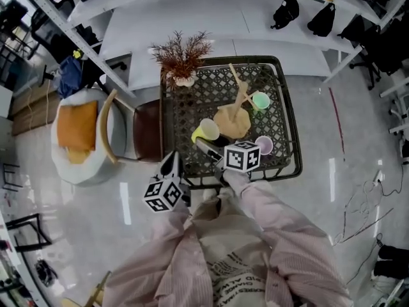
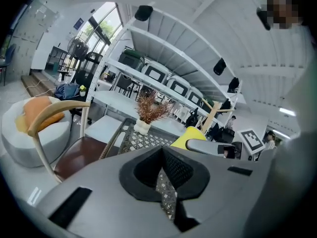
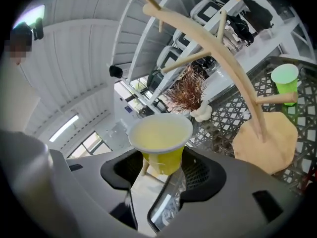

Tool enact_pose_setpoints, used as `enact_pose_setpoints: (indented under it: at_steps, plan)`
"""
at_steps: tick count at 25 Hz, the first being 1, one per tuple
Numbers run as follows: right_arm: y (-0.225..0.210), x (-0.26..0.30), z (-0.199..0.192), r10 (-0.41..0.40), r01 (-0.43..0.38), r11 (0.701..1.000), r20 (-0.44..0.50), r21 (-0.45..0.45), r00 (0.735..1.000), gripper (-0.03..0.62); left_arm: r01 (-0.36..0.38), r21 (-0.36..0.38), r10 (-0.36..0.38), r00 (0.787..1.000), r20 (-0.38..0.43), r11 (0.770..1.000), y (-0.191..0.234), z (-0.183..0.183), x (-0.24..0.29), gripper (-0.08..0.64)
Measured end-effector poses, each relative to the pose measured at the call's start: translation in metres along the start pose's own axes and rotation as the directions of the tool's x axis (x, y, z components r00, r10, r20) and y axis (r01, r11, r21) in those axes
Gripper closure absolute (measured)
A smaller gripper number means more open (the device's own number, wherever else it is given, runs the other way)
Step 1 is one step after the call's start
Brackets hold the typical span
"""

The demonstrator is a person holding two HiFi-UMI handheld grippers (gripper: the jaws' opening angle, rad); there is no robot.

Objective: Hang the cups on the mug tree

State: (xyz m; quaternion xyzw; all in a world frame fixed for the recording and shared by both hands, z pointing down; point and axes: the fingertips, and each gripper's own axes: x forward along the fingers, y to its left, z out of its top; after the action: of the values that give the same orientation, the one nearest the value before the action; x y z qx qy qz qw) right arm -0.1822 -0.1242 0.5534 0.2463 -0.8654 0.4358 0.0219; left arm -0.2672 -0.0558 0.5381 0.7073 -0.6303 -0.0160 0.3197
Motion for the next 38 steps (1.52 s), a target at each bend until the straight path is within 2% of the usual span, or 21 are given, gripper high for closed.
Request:
enact_pose_setpoints:
  at_steps: [11,18,26,32,35,38]
  plan:
    - [0.011,-0.003,0.038,0.052,-0.063,0.991,0.089,0.122,0.995,0.356,0.043,0.047,-0.044,0.999,0.017,0.998,-0.016,0.022,0.014,0.561]
    - [0.015,-0.005,0.053,0.082,-0.112,0.968,0.135,0.225,0.987,0.356,0.057,0.064,-0.059,0.998,0.027,0.996,-0.021,0.033,0.017,0.561]
    - [0.011,-0.009,0.071,0.1,-0.166,0.919,0.197,0.358,0.975,0.356,0.09,0.083,-0.094,0.994,0.046,0.992,-0.035,0.048,0.025,0.561]
    - [0.006,-0.014,0.079,0.101,-0.204,0.875,0.247,0.44,0.964,0.356,0.108,0.126,-0.114,0.993,0.043,0.986,-0.044,0.056,0.03,0.561]
    - [-0.001,-0.017,0.079,0.085,-0.209,0.847,0.264,0.488,0.961,0.356,0.118,0.142,-0.124,0.992,0.038,0.983,-0.048,0.057,0.033,0.561]
    - [-0.003,-0.02,0.081,0.086,-0.24,0.806,0.293,0.541,0.952,0.356,0.127,0.155,-0.134,0.991,0.031,0.98,-0.052,0.058,0.036,0.561]
